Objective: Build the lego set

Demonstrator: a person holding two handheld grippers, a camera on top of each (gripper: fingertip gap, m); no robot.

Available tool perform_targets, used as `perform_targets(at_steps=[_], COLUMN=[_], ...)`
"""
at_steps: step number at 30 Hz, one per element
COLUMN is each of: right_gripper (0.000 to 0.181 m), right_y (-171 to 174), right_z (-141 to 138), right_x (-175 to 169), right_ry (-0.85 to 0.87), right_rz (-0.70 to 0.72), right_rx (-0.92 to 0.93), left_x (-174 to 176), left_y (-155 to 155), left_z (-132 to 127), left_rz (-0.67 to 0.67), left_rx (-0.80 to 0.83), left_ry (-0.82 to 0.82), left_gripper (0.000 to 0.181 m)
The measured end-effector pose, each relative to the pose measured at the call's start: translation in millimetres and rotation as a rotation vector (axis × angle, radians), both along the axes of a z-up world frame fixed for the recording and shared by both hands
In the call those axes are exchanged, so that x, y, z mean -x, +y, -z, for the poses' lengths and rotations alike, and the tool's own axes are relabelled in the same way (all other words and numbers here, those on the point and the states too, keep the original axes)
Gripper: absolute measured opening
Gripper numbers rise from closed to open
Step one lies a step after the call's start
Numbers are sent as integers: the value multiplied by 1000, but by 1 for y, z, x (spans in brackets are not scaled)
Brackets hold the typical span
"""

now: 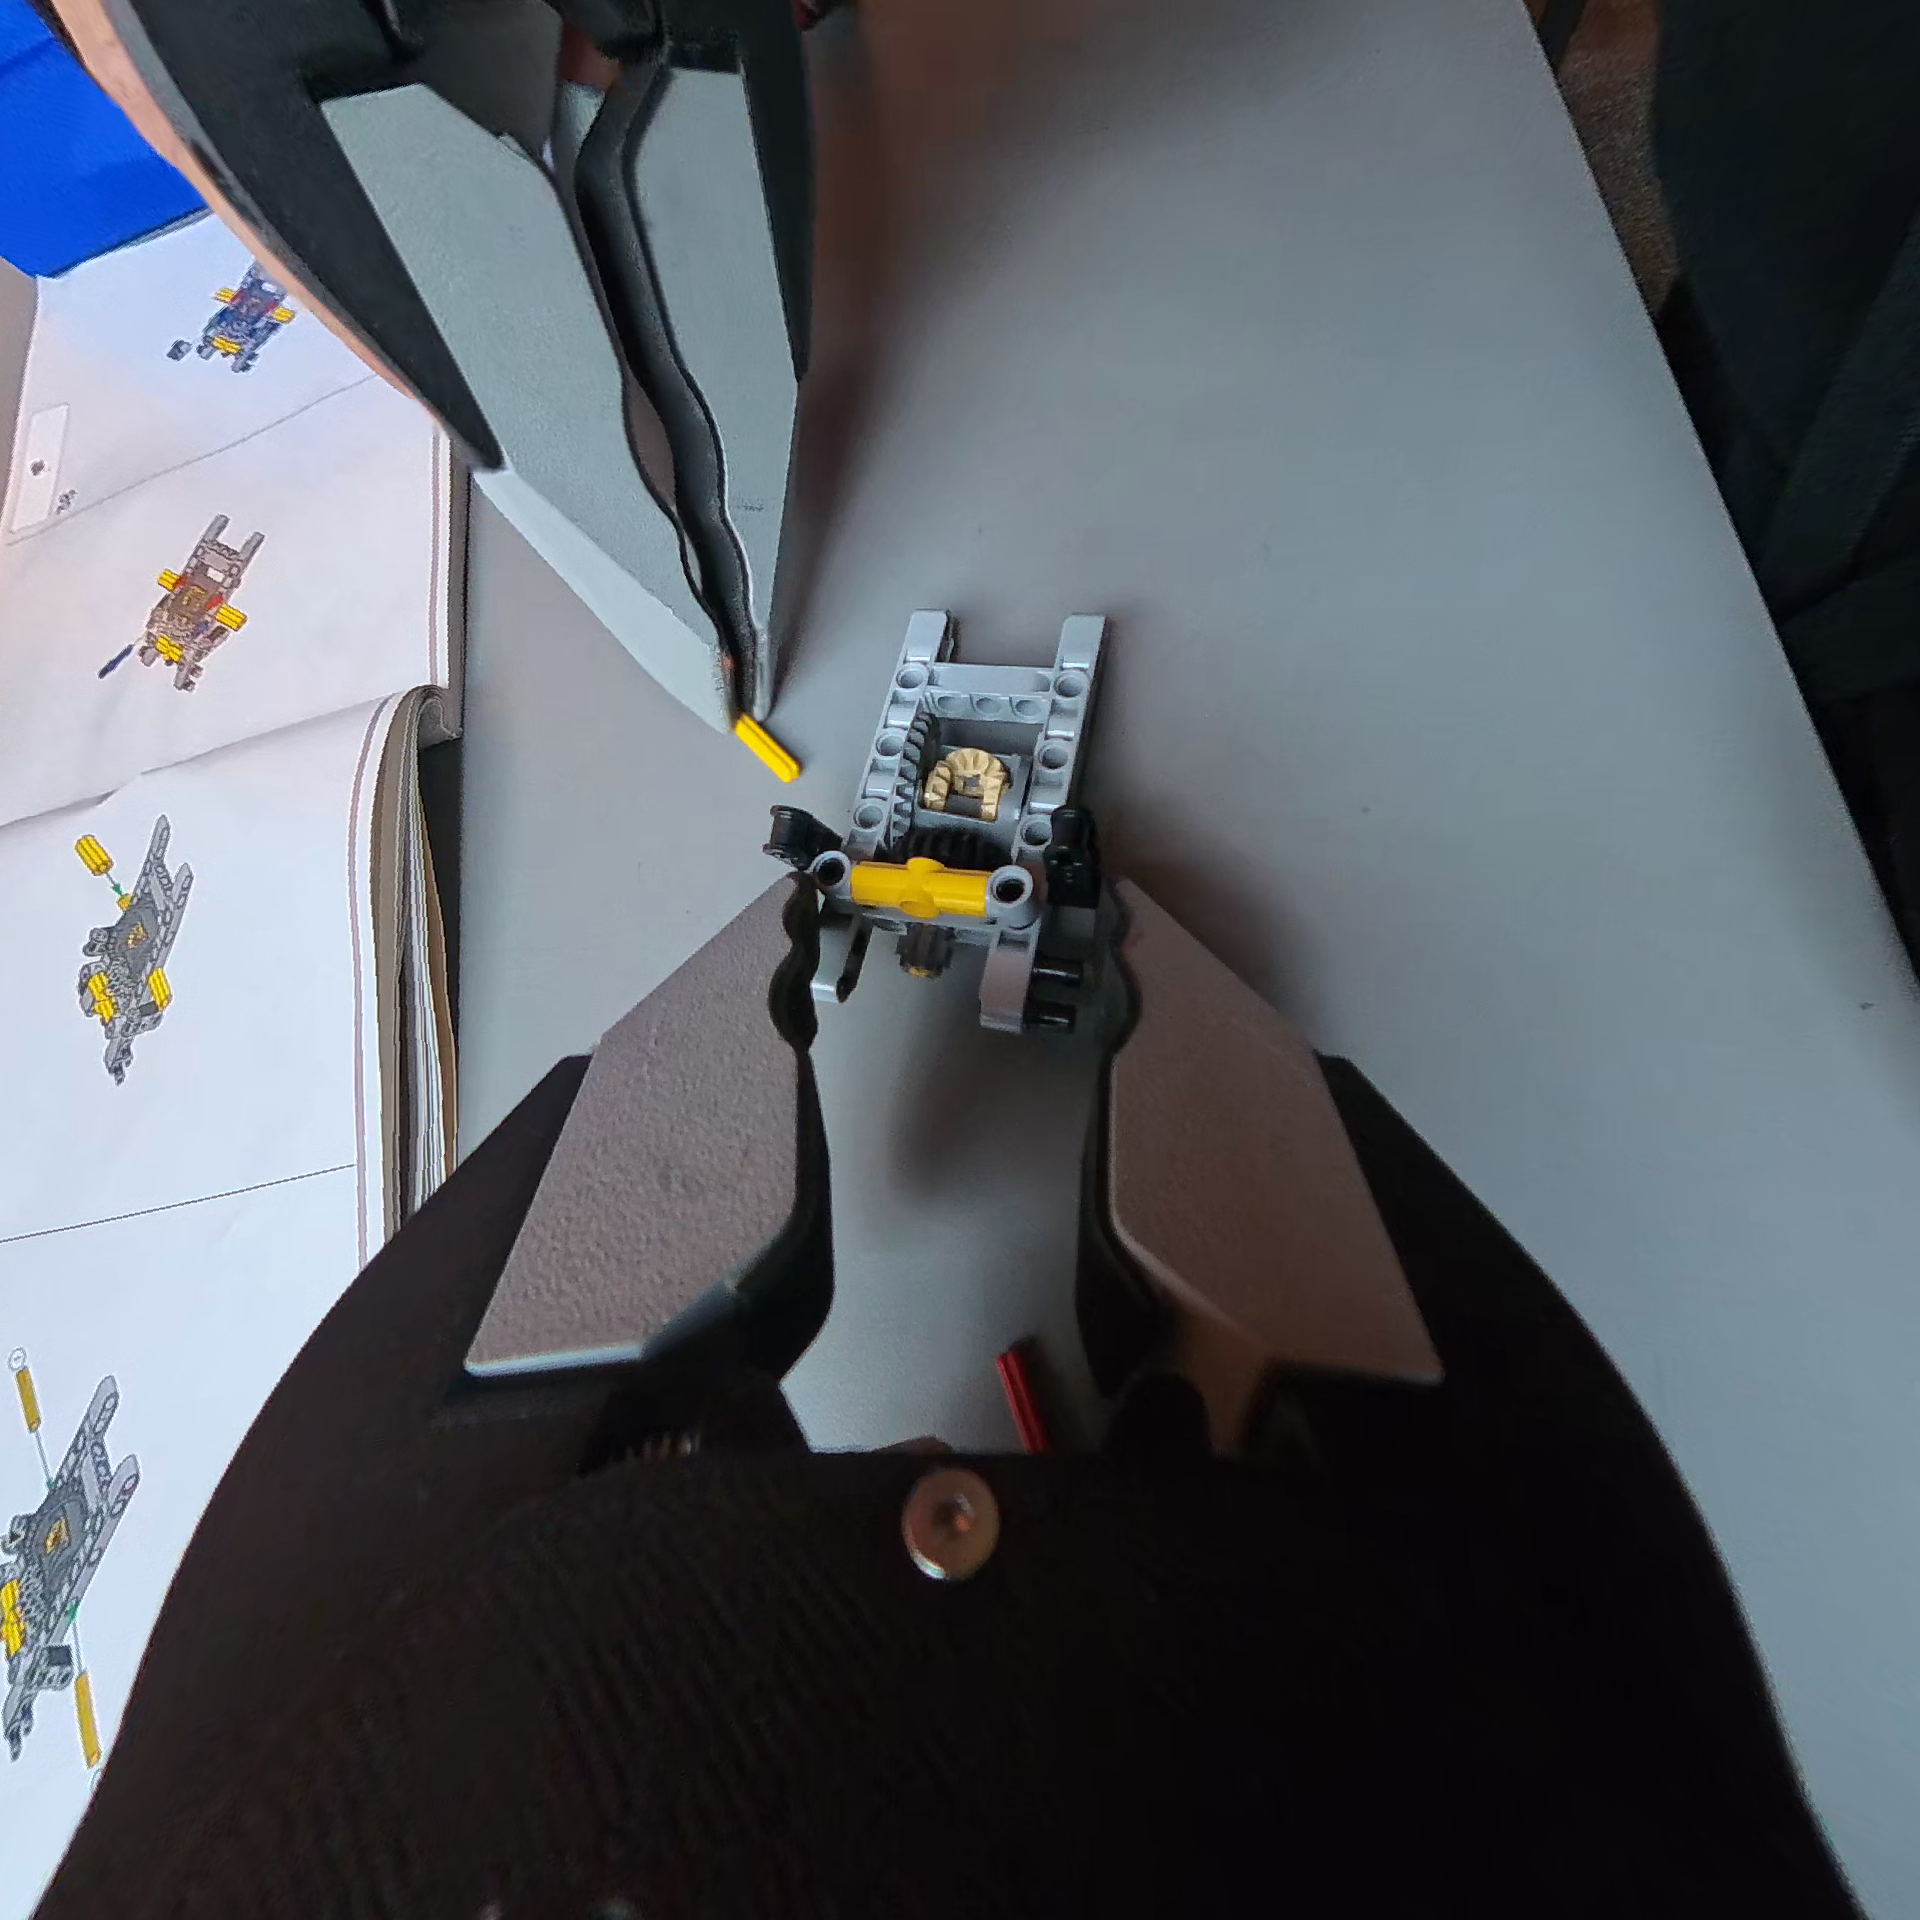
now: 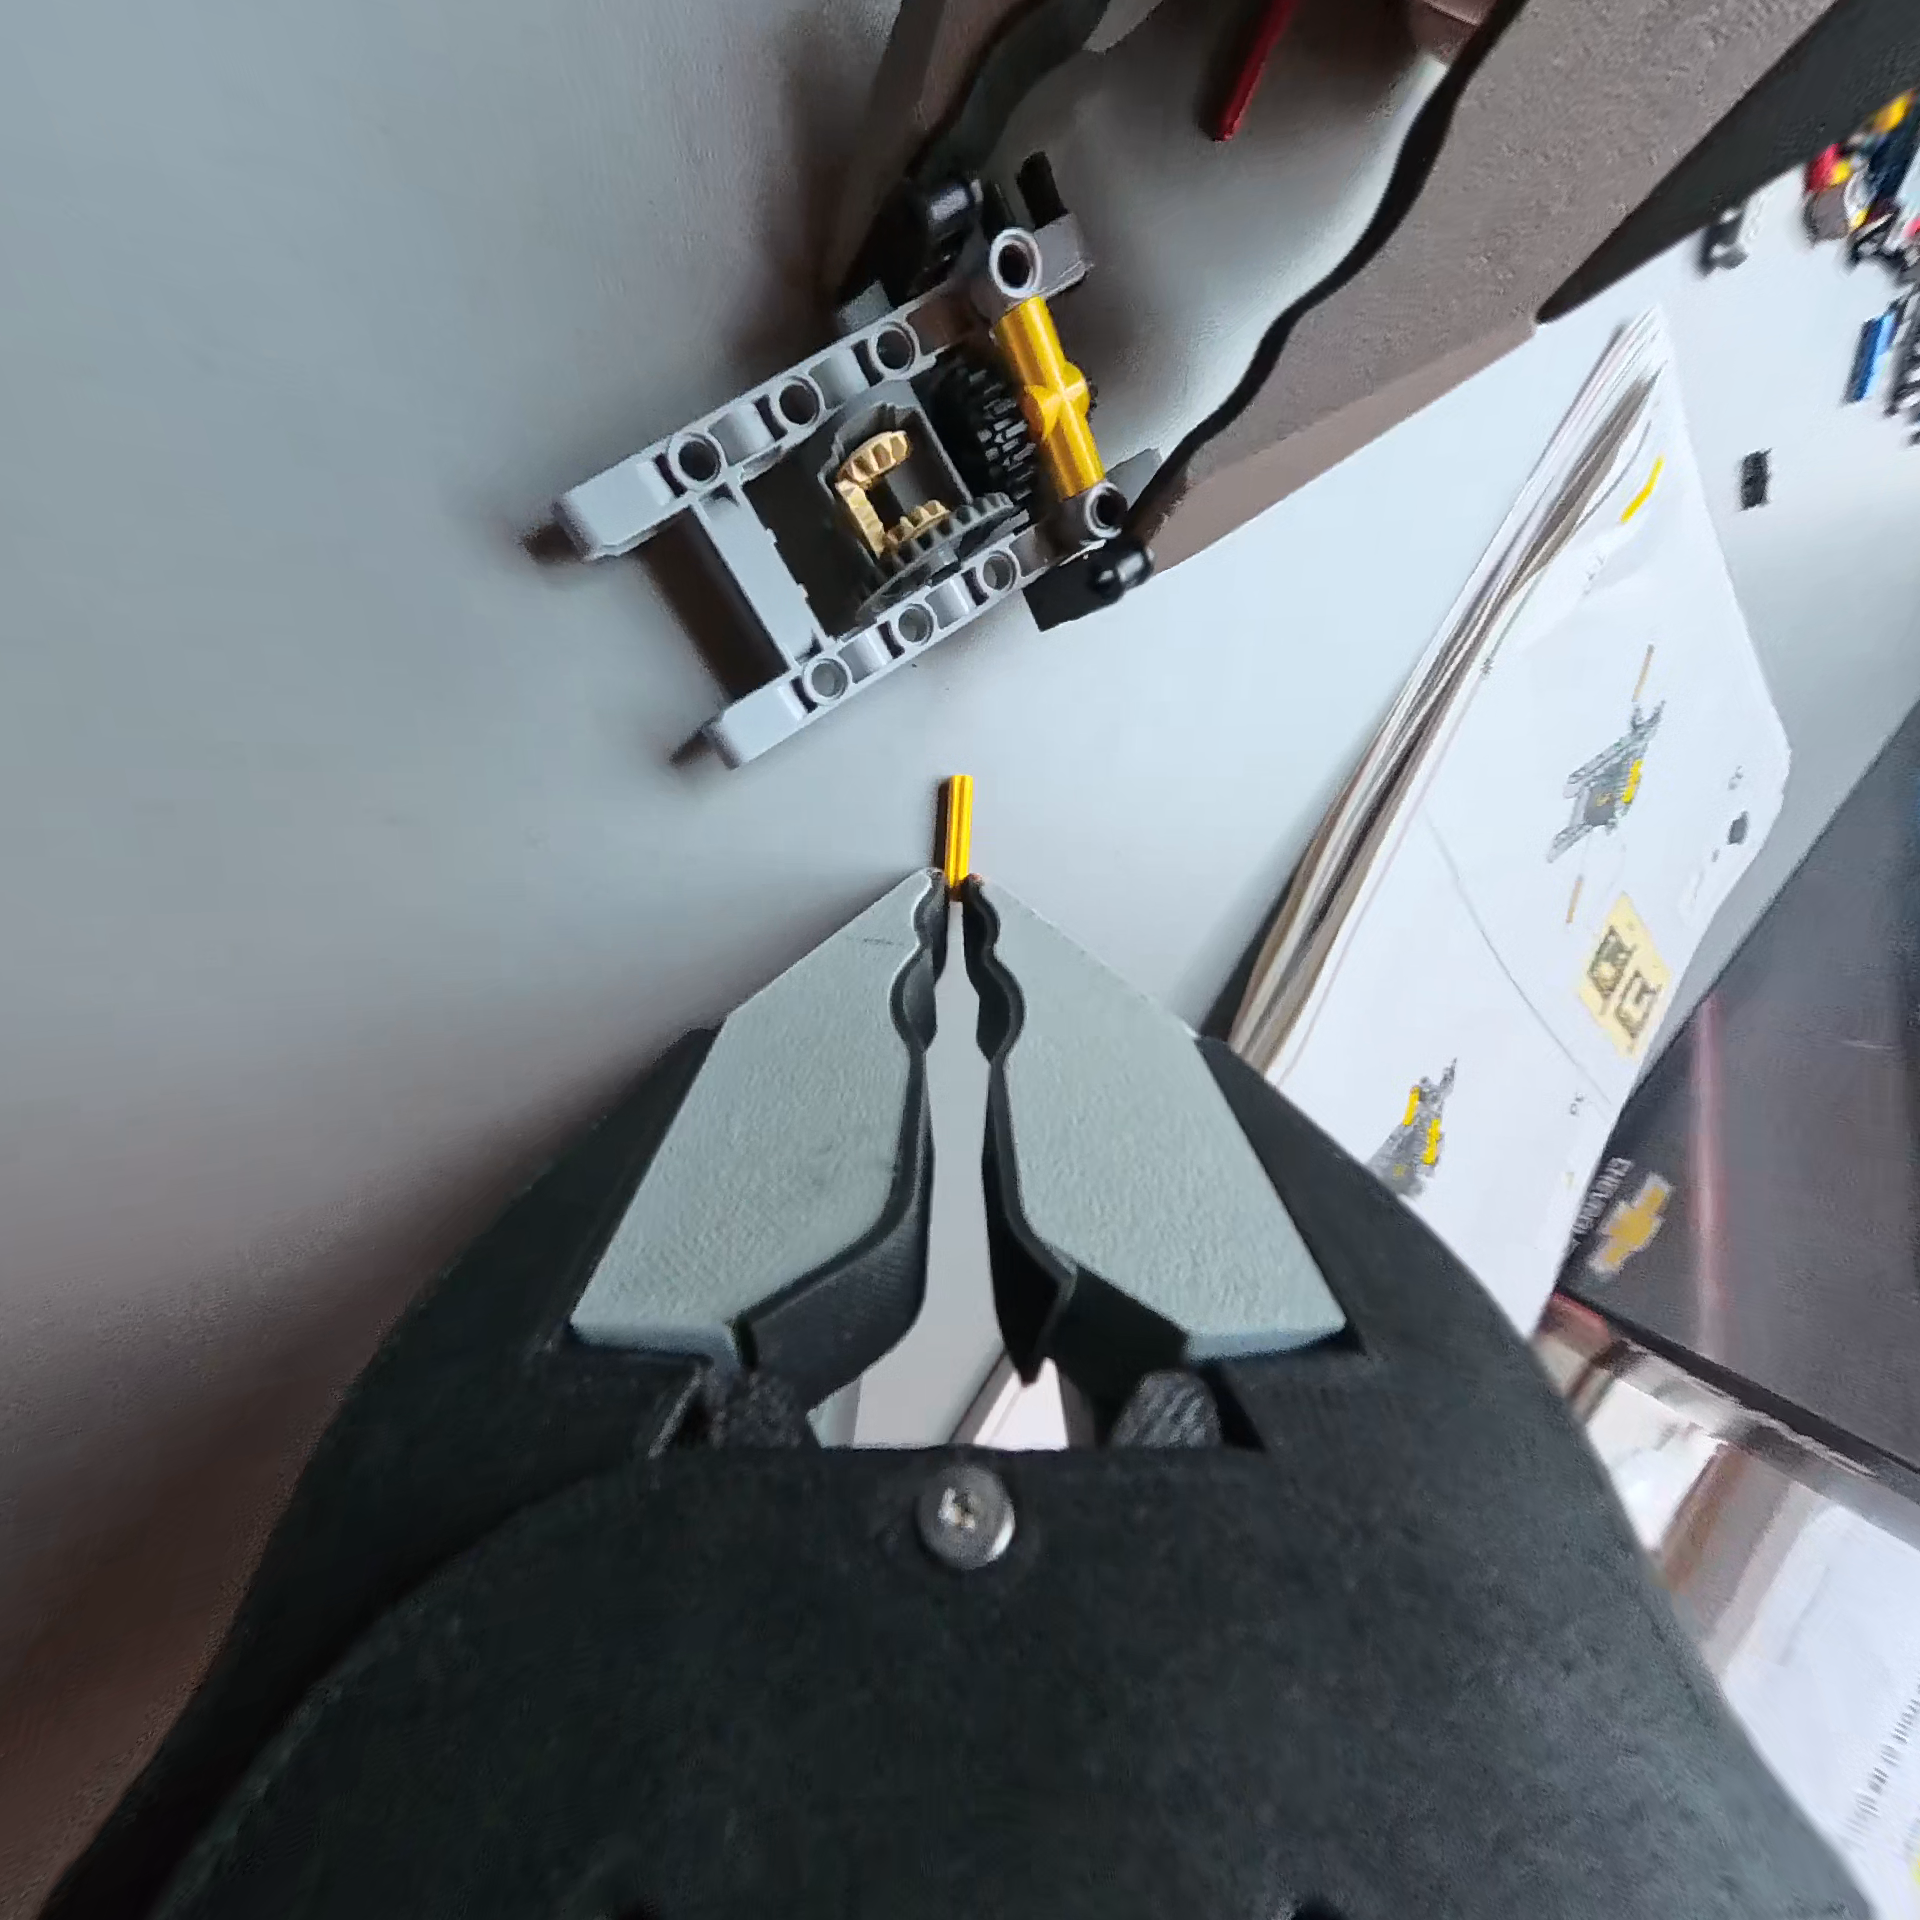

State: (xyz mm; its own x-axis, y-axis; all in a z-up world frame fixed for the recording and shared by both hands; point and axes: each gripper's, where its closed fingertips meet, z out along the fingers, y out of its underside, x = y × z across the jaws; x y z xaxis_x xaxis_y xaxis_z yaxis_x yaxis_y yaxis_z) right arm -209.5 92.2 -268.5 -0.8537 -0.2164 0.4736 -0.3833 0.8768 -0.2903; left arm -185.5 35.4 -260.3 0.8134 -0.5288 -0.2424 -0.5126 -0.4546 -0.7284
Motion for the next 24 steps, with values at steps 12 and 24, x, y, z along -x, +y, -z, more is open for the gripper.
perform_targets(at_steps=[12,24], right_gripper=[0,0], right_y=[-15,-23], right_z=[-12,-13], right_x=[-2,-6], right_ry=[6,-43], right_rz=[-250,-348], right_rx=[-21,-29], left_x=[0,0], left_y=[0,0], left_z=[0,0], left_rz=[2,3], left_rx=[3,5], left_ry=[-4,-6], left_gripper=[51,51])
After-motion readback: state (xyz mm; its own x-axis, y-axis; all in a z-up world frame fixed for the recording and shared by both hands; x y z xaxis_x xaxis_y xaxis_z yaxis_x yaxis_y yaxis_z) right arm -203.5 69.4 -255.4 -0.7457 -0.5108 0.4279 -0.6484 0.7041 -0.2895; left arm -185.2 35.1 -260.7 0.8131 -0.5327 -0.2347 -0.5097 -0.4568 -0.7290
